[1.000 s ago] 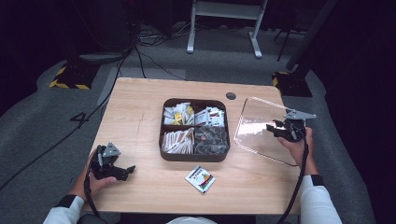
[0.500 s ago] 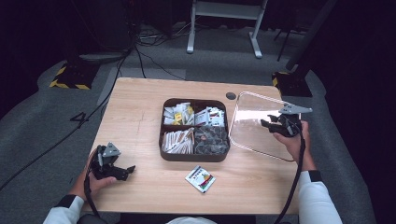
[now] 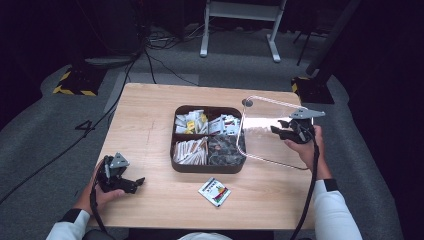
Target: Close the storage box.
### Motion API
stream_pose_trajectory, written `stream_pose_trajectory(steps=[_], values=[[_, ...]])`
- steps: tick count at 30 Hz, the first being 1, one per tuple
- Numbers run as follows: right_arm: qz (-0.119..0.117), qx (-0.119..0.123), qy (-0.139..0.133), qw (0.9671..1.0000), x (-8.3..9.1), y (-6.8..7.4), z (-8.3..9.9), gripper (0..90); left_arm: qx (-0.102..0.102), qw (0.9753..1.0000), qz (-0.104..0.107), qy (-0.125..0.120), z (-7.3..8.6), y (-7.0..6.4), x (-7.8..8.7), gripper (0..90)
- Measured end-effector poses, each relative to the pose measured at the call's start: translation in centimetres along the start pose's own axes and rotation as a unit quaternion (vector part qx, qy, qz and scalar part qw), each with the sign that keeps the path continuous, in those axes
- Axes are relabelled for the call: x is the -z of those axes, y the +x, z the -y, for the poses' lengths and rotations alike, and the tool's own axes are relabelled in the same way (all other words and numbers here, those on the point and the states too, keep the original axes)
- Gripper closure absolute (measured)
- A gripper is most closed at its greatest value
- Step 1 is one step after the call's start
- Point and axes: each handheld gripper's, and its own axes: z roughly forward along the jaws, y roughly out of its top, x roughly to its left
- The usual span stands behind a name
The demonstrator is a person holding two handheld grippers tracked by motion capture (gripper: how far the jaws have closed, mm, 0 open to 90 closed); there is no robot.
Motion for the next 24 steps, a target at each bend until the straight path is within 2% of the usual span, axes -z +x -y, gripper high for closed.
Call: stream_pose_trajectory(steps=[15, 24], values=[[-0.021, 0.023, 0.000, 0.9995, -1.6, 2.2, -2.1, 58.8, 0.000, 1.0000, 0.000, 0.000, 0.0, 0.0, 0.0, 0.3], [-0.034, 0.028, -0.001, 0.9990, -2.7, 3.6, -3.2, 58.8, 0.000, 1.0000, 0.000, 0.000, 0.0, 0.0, 0.0, 0.3]])
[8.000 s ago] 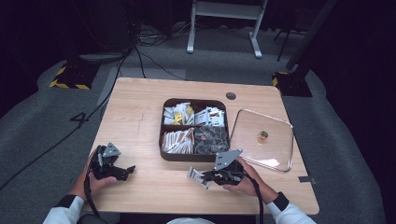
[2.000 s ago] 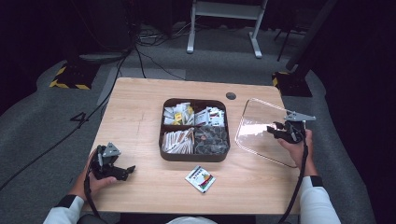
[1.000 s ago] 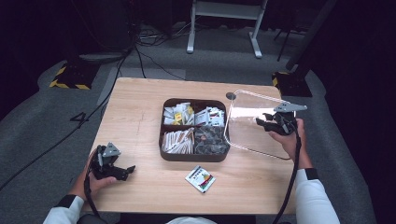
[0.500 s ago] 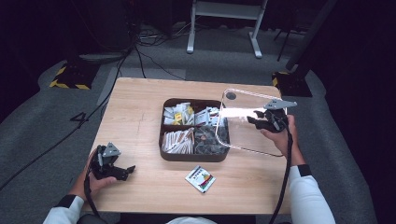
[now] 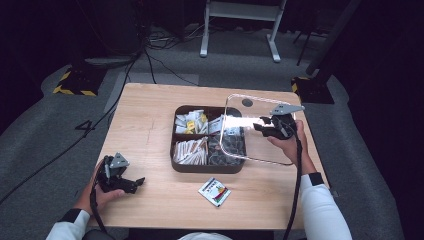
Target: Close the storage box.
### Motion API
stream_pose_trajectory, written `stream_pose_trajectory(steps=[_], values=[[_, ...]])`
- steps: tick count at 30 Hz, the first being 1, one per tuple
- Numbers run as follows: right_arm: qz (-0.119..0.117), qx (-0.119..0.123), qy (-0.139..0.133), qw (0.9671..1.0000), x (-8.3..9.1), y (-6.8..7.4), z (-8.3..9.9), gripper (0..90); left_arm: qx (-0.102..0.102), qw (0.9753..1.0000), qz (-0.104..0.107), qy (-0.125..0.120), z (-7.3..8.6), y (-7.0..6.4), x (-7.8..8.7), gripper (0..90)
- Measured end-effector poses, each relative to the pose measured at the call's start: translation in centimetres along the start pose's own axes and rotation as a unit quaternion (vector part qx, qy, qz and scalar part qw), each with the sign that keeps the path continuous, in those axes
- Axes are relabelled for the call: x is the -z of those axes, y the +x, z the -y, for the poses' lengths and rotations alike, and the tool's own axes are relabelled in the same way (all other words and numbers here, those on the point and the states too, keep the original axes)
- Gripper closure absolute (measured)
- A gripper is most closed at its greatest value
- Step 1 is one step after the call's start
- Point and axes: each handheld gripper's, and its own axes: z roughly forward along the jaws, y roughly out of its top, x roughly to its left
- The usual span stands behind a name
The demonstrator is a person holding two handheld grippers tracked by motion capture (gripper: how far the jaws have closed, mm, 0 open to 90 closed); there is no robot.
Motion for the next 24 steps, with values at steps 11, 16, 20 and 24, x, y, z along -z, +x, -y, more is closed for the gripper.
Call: stream_pose_trajectory(steps=[11, 16, 20, 24], values=[[-0.013, 0.009, 0.002, 0.9999, -1.7, 1.7, -1.4, 58.8, 0.000, 1.0000, 0.000, 0.000, 0.0, 0.0, 0.0, 0.3], [-0.018, 0.012, 0.005, 0.9998, -2.4, 2.3, -1.8, 58.8, 0.000, 1.0000, 0.000, 0.000, 0.0, 0.0, 0.0, 0.3], [-0.024, 0.016, 0.005, 0.9996, -3.0, 2.8, -2.1, 58.9, 0.000, 1.0000, 0.000, 0.000, 0.0, 0.0, 0.0, 0.3], [-0.031, 0.016, 0.007, 0.9994, -3.5, 3.3, -2.4, 58.8, 0.000, 1.0000, 0.000, 0.000, 0.0, 0.0, 0.0, 0.3]])
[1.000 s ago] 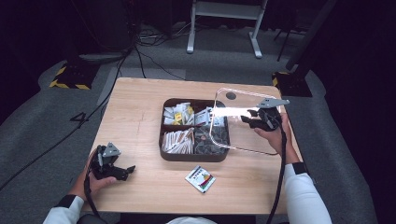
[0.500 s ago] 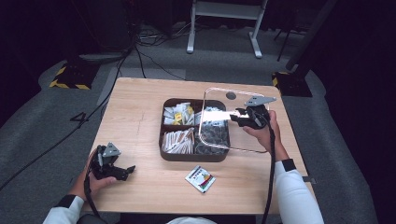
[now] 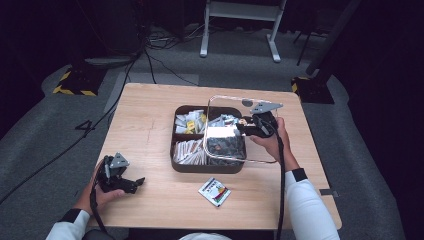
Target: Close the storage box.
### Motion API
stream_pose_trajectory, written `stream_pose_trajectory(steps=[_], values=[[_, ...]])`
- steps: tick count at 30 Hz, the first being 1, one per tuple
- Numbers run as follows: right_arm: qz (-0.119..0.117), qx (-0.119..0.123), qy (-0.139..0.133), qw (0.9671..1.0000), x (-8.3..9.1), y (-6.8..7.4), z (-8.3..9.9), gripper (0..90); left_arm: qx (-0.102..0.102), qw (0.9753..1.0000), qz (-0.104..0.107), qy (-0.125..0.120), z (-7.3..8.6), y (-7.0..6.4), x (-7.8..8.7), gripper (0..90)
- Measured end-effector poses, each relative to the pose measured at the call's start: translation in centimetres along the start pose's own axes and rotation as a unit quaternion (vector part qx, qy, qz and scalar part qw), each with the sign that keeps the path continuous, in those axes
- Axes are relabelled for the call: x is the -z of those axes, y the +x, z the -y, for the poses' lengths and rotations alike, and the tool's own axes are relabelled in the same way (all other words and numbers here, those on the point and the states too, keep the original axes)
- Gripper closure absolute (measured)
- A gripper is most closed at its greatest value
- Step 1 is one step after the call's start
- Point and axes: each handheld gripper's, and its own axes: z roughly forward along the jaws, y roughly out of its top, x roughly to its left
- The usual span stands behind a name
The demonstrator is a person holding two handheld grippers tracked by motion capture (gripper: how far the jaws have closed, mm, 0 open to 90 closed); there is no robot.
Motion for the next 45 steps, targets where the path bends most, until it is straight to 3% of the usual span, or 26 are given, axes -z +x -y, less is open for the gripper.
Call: stream_pose_trajectory(steps=[21, 45], values=[[-0.021, 0.002, 0.007, 0.9997, -3.5, 2.3, -2.1, 58.8, 0.001, 1.0000, -0.001, -0.001, 0.0, 0.0, 0.0, 0.5], [-0.046, 0.008, 0.031, 0.9984, -8.6, 4.7, -2.7, 58.8, 0.000, 1.0000, -0.001, -0.001, 0.0, 0.0, 0.0, 0.5]])
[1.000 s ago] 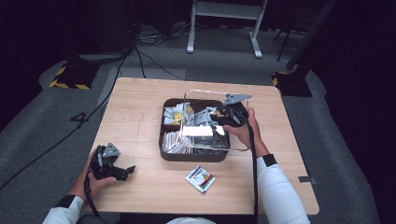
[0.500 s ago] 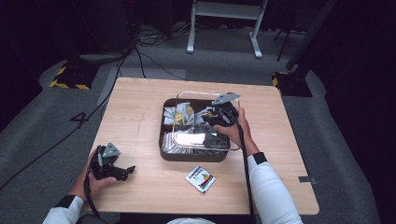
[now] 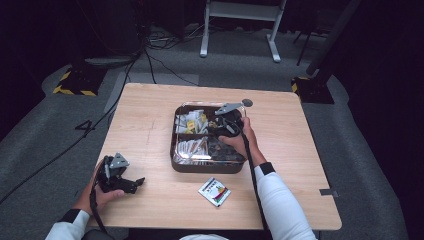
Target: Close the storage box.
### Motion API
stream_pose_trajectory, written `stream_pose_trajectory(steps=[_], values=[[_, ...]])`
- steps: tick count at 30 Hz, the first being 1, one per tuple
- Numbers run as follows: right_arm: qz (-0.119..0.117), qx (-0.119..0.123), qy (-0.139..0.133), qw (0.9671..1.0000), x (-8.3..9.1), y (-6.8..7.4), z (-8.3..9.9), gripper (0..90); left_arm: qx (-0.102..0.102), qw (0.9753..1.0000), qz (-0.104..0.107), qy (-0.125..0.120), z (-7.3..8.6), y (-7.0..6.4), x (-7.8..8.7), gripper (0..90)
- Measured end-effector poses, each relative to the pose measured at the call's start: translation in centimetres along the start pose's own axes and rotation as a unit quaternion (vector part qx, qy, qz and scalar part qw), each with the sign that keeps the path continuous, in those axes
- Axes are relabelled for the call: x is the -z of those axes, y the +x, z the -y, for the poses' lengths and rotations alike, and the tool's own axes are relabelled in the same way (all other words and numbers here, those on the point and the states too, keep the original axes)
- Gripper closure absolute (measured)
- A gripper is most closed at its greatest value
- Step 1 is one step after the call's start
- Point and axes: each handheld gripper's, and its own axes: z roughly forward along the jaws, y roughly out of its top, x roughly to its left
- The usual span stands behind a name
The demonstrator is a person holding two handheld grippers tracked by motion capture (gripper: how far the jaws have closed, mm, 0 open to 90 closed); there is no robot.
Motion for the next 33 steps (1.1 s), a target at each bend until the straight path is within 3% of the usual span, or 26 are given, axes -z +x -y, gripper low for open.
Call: stream_pose_trajectory(steps=[14, 33], values=[[-0.007, -0.002, 0.004, 1.0000, -1.4, 0.7, -0.2, 58.8, 0.001, 1.0000, 0.000, 0.000, 0.0, 0.0, 0.0, 0.5], [-0.013, 0.003, 0.023, 0.9996, -1.2, 1.2, -0.3, 58.7, 0.000, 1.0000, 0.000, 0.000, 0.0, 0.0, 0.0, 0.5]])
